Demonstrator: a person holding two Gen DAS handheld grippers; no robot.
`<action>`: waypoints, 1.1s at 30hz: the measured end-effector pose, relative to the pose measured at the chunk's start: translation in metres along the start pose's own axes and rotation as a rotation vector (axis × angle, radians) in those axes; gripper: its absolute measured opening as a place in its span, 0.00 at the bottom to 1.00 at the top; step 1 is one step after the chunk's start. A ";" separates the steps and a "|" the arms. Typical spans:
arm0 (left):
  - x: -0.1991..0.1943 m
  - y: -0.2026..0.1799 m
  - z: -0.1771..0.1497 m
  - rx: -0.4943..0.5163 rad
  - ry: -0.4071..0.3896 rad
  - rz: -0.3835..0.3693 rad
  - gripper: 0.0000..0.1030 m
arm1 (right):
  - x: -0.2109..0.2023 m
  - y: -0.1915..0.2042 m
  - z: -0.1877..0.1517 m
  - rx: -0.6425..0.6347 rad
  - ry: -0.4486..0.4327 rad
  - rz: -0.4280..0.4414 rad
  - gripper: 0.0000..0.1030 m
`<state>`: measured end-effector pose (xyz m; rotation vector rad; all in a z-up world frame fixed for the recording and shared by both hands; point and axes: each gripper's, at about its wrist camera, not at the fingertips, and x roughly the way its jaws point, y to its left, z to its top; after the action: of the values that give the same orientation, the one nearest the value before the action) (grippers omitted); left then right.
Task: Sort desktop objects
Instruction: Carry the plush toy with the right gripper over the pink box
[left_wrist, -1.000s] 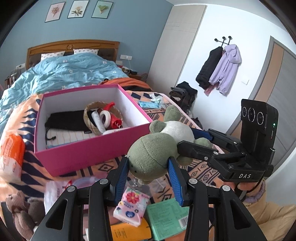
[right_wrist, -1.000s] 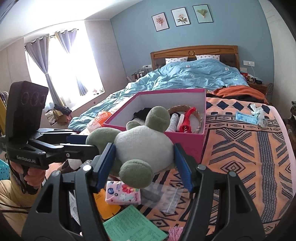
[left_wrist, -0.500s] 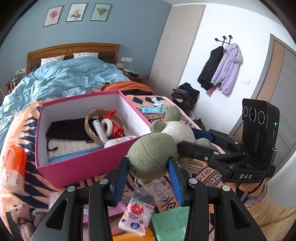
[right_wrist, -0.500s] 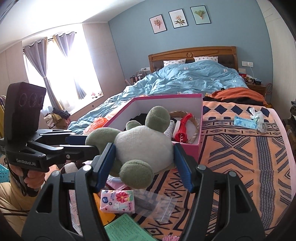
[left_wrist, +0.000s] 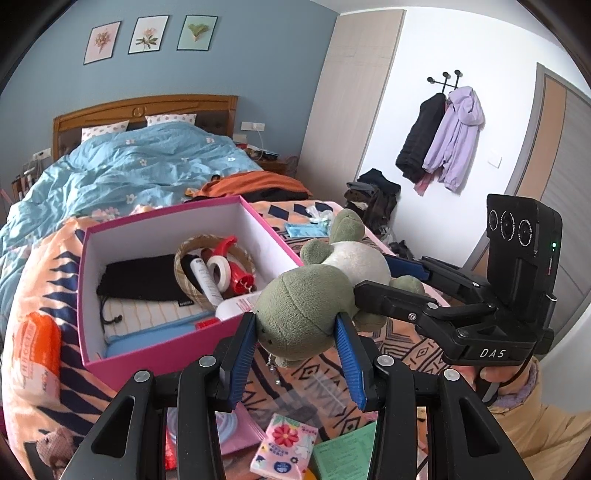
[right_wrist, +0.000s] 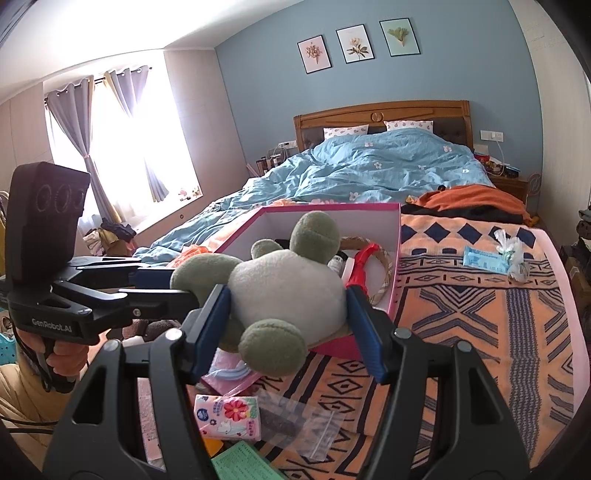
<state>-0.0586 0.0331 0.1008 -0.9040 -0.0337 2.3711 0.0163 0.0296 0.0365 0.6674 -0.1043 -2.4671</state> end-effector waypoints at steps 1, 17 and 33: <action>0.000 0.000 0.001 0.002 -0.002 0.003 0.42 | 0.000 0.000 0.001 -0.001 -0.002 0.000 0.64; 0.002 0.005 0.016 0.013 -0.017 0.015 0.42 | 0.007 -0.006 0.014 -0.002 -0.020 -0.004 0.64; 0.005 0.007 0.033 0.033 -0.023 0.039 0.42 | 0.011 -0.010 0.027 -0.006 -0.036 -0.011 0.64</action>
<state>-0.0854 0.0364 0.1219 -0.8695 0.0144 2.4107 -0.0097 0.0297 0.0529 0.6228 -0.1075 -2.4896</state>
